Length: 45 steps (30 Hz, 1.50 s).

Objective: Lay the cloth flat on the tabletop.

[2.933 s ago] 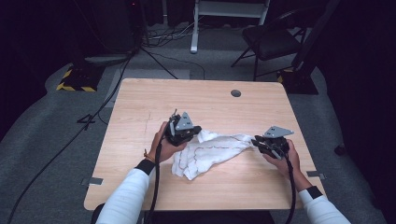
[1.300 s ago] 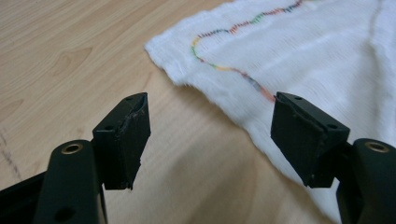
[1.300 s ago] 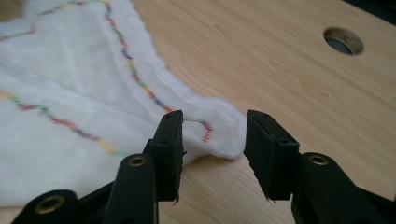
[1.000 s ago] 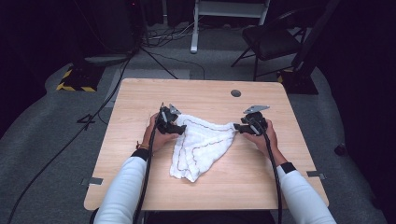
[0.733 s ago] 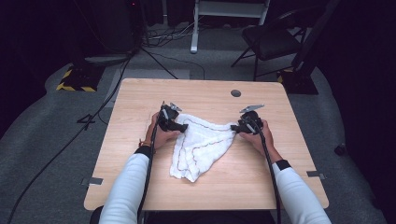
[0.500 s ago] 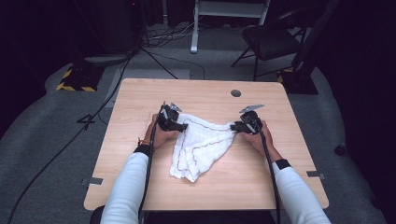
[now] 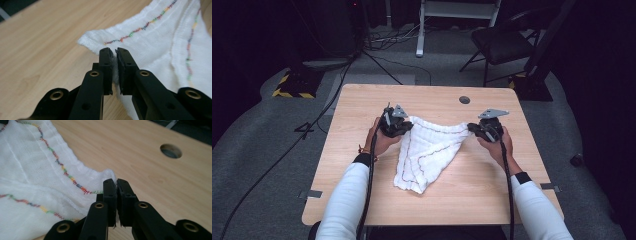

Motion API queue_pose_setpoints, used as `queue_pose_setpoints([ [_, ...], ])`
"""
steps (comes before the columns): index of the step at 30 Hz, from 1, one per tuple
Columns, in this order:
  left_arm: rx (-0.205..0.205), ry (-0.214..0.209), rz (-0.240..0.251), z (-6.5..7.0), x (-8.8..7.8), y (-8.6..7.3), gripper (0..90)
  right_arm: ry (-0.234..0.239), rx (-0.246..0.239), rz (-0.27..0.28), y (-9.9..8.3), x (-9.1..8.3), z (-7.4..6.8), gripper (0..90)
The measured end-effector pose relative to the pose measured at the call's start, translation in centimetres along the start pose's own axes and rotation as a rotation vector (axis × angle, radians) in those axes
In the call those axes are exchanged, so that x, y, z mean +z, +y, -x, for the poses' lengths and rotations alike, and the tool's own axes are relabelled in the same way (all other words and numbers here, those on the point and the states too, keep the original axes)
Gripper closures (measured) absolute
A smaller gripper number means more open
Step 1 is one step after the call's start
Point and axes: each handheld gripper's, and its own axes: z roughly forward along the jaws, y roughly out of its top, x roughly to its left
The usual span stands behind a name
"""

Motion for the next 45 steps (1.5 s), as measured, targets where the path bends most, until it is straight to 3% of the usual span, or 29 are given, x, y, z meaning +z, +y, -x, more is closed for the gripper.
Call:
queue_pose_setpoints([
  [2,0.013,0.007,0.032,0.3,-1.3,0.8,82.9,-0.01,-0.021,0.057,1.3,-2.2,-0.1,86.1],
  [3,0.024,0.015,0.051,0.5,-2.0,1.2,82.9,-0.01,-0.021,0.057,1.3,-2.2,-0.1,86.1],
  [4,0.035,0.02,0.099,1.0,-3.6,2.1,83.0,-0.015,-0.031,0.093,2.1,-3.6,-0.4,86.1],
  [5,0.035,0.02,0.099,1.0,-3.6,2.1,83.0,-0.015,-0.031,0.093,2.1,-3.6,-0.4,86.1],
  [6,0.066,0.038,0.134,1.6,-5.1,3.0,83.1,-0.019,-0.049,0.124,2.8,-4.9,-0.5,86.1],
  [7,0.066,0.038,0.134,1.6,-5.1,3.0,83.2,-0.019,-0.049,0.124,2.8,-4.9,-0.5,86.1],
  [11,0.113,0.04,0.211,3.0,-8.7,4.7,83.2,-0.026,-0.073,0.199,4.1,-8.0,-1.0,86.2],
  [12,0.113,0.04,0.211,3.0,-8.7,4.7,83.3,-0.027,-0.074,0.211,4.2,-8.5,-1.0,86.1],
  [14,0.141,0.038,0.242,4.0,-10.3,5.3,83.3,-0.023,-0.074,0.233,4.4,-9.6,-1.1,86.1],
  [17,0.171,0.04,0.242,4.8,-11.1,5.8,83.3,-0.027,-0.086,0.251,4.5,-10.6,-1.3,86.1],
  [21,0.182,0.04,0.247,5.2,-11.4,5.9,83.2,-0.03,-0.089,0.261,4.6,-11.5,-1.4,86.1],
  [28,0.157,0.057,0.241,4.6,-10.8,5.7,83.1,-0.046,-0.079,0.253,4.4,-11.4,-0.8,86.0],
  [32,0.14,0.052,0.227,4.1,-9.4,5.4,83.0,-0.057,-0.077,0.237,4.3,-10.5,-0.3,86.0],
  [36,0.117,0.068,0.215,3.3,-7.9,5.2,82.8,-0.073,-0.072,0.202,4.5,-8.4,0.7,86.0],
  [38,0.08,0.1,0.198,2.0,-5.9,4.9,82.8,-0.085,-0.069,0.173,4.7,-6.9,1.1,85.8],
  [39,0.08,0.1,0.198,2.0,-5.9,4.9,82.7,-0.092,-0.069,0.162,4.8,-6.0,1.3,85.4],
  [41,0.043,0.119,0.174,0.9,-4.5,4.7,82.3,-0.106,-0.069,0.14,5.0,-5.0,1.5,83.6],
  [42,0.013,0.156,0.147,0.2,-3.4,4.5,74.7,-0.168,-0.067,0.088,5.2,-2.8,1.9,71.8],
  [43,-0.034,0.187,0.13,-0.4,-2.6,4.2,68.3,-0.193,-0.062,0.072,5.1,-2.0,2.0,70.8],
  [44,-0.082,0.187,0.12,-0.9,-1.9,3.8,68.3,-0.193,-0.062,0.072,5.1,-2.0,2.0,70.8],
  [45,-0.119,0.178,0.113,-1.4,-1.4,3.4,53.9,-0.163,-0.031,0.047,4.7,-1.0,2.2,63.9],
])
